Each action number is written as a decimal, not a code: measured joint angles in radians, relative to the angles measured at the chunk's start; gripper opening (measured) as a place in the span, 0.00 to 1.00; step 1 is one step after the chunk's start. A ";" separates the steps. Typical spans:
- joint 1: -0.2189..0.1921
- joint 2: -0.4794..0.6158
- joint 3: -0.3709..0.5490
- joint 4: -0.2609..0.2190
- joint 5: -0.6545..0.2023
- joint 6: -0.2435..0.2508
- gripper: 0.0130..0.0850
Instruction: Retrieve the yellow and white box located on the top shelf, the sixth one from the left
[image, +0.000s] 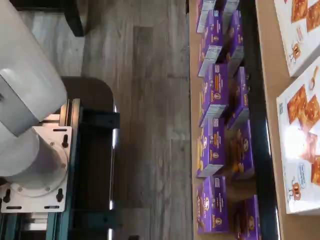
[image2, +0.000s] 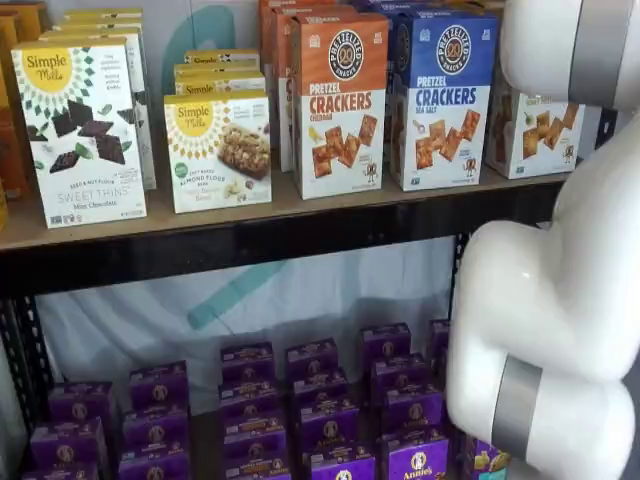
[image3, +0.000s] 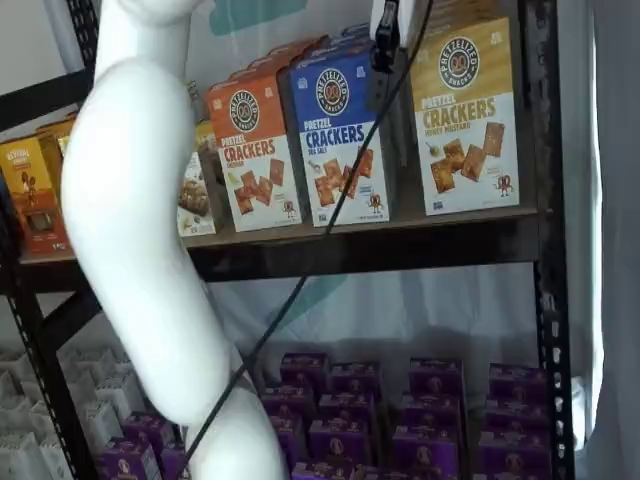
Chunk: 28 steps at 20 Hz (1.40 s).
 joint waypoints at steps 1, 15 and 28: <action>0.014 -0.015 0.017 -0.019 -0.020 0.001 1.00; 0.042 -0.208 0.267 0.121 -0.225 0.074 1.00; -0.068 -0.254 0.343 0.352 -0.373 0.061 1.00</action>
